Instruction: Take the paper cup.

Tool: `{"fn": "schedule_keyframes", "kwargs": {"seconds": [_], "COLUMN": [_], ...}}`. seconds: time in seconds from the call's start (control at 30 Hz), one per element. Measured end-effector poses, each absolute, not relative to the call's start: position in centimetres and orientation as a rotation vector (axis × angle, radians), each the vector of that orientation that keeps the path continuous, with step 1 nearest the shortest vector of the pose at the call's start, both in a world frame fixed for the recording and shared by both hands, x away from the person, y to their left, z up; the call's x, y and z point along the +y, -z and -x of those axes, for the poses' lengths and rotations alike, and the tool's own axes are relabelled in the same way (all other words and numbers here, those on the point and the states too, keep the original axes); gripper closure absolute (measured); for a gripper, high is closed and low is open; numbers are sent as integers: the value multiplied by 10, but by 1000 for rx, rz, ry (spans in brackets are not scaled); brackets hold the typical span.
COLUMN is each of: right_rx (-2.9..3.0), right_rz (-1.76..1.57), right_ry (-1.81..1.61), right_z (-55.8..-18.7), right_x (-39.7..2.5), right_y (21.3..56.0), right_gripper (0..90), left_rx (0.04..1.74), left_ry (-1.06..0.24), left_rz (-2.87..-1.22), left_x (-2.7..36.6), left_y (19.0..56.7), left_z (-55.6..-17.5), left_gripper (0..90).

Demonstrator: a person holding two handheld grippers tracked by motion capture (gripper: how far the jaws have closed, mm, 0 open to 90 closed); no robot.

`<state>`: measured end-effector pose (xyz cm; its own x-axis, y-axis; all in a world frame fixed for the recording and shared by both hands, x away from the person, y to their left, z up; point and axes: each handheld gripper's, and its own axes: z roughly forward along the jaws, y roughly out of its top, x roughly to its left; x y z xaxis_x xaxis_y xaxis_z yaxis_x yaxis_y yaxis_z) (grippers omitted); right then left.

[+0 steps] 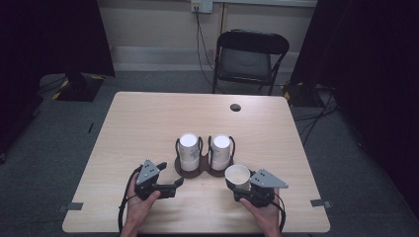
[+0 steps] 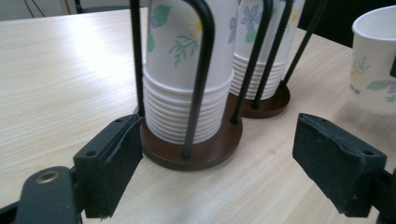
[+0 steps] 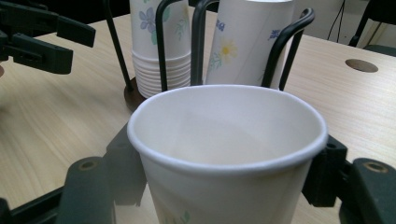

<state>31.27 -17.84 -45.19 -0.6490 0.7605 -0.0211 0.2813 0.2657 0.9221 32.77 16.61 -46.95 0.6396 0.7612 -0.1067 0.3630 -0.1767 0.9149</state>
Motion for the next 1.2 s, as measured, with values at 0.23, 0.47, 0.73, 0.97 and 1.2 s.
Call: {"fn": "schedule_keyframes", "kwargs": {"seconds": [0.23,0.47,0.73,0.97,1.2], "right_rx": [2041,2013,1986,1948,1917], "right_rz": [-965,-1002,-1038,-1073,-1109], "right_ry": [-1368,-1371,-1354,-1337,-1316], "right_z": [-320,-330,-345,-360,-376], "right_x": [-185,-190,-194,-202,-208], "right_y": [446,441,434,432,431], "right_gripper": [304,303,302,303,303], "left_rx": [936,954,995,988,951], "left_ry": [-508,-573,-621,-689,-686], "left_rz": [-1757,-1749,-1727,-1750,-1726], "left_x": [173,177,177,172,174], "left_y": [478,485,492,495,495], "left_z": [-329,-327,-326,-324,-321], "left_gripper": [157,157,157,158,162]}}
